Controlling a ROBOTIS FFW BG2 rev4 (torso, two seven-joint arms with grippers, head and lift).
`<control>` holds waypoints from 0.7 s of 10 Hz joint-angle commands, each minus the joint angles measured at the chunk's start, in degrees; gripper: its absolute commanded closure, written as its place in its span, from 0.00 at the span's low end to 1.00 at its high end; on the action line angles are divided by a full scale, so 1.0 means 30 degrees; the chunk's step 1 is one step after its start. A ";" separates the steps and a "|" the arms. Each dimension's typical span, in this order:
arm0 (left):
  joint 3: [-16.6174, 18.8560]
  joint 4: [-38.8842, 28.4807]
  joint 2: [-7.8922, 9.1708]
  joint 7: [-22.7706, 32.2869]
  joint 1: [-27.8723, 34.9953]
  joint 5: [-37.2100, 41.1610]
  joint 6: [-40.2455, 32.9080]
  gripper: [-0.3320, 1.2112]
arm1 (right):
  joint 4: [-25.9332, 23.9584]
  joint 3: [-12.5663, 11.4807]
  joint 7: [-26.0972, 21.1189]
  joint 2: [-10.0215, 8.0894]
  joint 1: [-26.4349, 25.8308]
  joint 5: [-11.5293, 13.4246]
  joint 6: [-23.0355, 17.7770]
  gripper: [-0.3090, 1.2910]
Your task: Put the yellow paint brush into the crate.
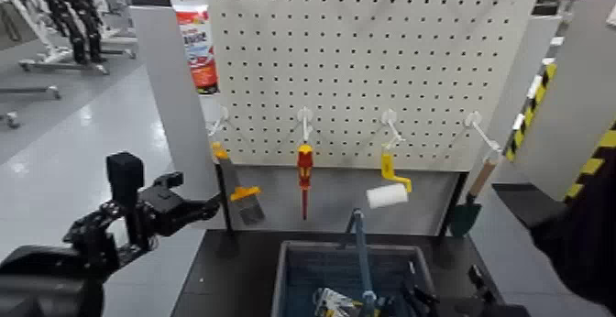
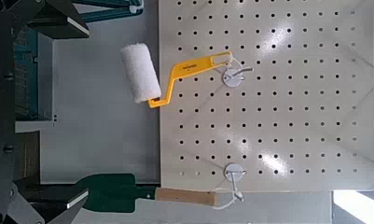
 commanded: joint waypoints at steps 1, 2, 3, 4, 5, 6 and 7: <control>-0.1205 0.2107 0.0434 -0.0664 -0.1838 0.0400 -0.0232 0.29 | 0.0059 0.0101 -0.0001 -0.0013 -0.0100 -0.0069 -0.0030 0.27; -0.1498 0.2664 0.0493 -0.0957 -0.2336 0.0488 -0.0320 0.29 | 0.0059 0.0131 -0.0001 -0.0013 -0.0100 -0.0099 -0.0030 0.27; -0.1791 0.3074 0.0581 -0.1221 -0.2805 0.0517 -0.0320 0.29 | 0.0088 0.0131 0.0028 -0.0013 -0.0100 -0.0099 -0.0030 0.27; -0.2201 0.3572 0.0698 -0.1573 -0.3391 0.0605 -0.0320 0.29 | 0.0117 0.0160 0.0028 -0.0013 -0.0129 -0.0128 -0.0059 0.27; -0.2757 0.4305 0.0786 -0.1836 -0.4065 0.0869 -0.0320 0.29 | 0.0176 0.0189 0.0028 -0.0043 -0.0158 -0.0187 -0.0147 0.27; -0.3255 0.5154 0.0786 -0.2247 -0.4709 0.1074 -0.0554 0.29 | 0.0234 0.0248 0.0028 -0.0101 -0.0246 -0.0216 -0.0176 0.27; -0.3607 0.5652 0.0727 -0.2452 -0.5119 0.1074 -0.0613 0.29 | 0.0264 0.0306 0.0028 -0.0130 -0.0305 -0.0245 -0.0205 0.27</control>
